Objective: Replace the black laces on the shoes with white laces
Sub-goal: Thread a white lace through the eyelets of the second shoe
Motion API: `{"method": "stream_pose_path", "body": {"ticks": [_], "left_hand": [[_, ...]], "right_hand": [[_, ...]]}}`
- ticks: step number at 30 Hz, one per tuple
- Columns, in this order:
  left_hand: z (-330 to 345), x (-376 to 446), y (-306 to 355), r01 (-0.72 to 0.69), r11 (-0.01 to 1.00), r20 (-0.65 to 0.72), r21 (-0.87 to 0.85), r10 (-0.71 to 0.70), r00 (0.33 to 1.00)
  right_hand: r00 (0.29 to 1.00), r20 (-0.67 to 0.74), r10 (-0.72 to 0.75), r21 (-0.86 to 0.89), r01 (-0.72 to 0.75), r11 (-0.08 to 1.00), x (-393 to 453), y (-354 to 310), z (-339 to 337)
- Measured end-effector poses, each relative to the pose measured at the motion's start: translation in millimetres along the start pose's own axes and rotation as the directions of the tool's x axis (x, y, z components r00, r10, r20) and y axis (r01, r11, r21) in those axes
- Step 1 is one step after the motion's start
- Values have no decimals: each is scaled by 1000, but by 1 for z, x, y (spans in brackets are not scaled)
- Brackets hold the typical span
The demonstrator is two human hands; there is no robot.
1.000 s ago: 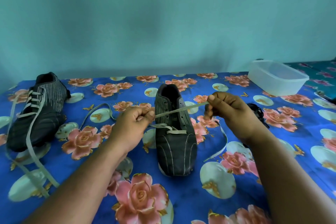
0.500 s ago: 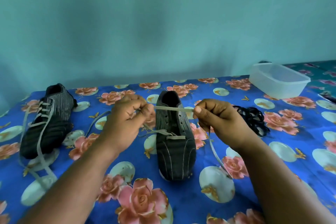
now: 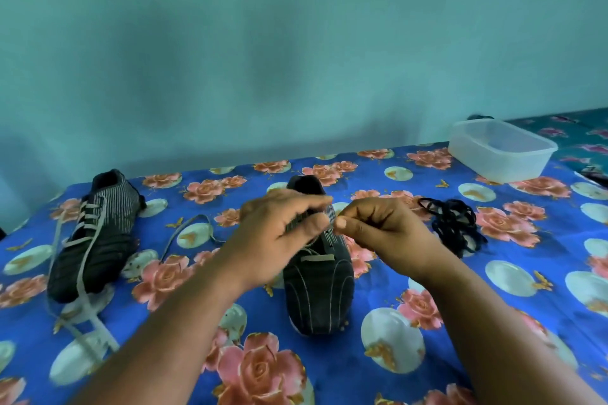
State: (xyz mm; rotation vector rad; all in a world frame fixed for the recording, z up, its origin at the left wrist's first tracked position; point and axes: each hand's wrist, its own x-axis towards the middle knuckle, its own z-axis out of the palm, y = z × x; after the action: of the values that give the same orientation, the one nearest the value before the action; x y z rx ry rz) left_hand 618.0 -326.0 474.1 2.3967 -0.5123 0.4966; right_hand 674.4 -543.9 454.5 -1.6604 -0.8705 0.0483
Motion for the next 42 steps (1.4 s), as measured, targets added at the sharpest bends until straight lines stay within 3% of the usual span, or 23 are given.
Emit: {"method": "stream_pose_path", "body": {"ticks": [5, 8, 12, 16, 20, 25, 31, 38, 42], "left_hand": [[14, 10, -3, 96, 952, -40, -289, -113, 993], [14, 1, -22, 72, 982, -158, -173, -100, 982], [12, -7, -38, 100, 995, -119, 6, -99, 988], [22, -6, -25, 41, 995, -129, -95, -54, 990], [34, -6, -11, 3, 1000, -165, 12, -1, 986], [31, -8, -16, 77, 991, -250, -113, -103, 963], [33, -7, -11, 42, 999, -241, -14, -44, 970], [31, -8, -8, 130, 988, -250, 78, -106, 962], [31, -9, -8, 195, 976, -199, 94, -173, 965]], "right_hand": [[997, -65, 50, -63, -54, 997, 2, 3, -9], [985, -113, 128, -80, -137, 987, 4, 7, -16], [977, -109, 181, -85, -190, 978, 5, 13, -18], [986, -54, 159, -79, -163, 983, 5, 11, -2], [987, -56, 149, -9, -149, 989, 5, 8, 1], [976, -106, 190, 64, -184, 981, 5, 11, -7], [978, 21, 208, -46, -207, 977, 4, 14, 3], [982, -43, 185, -106, -188, 976, 7, 23, 5], [967, -60, 247, -174, -253, 952, 9, 35, 10]]}}
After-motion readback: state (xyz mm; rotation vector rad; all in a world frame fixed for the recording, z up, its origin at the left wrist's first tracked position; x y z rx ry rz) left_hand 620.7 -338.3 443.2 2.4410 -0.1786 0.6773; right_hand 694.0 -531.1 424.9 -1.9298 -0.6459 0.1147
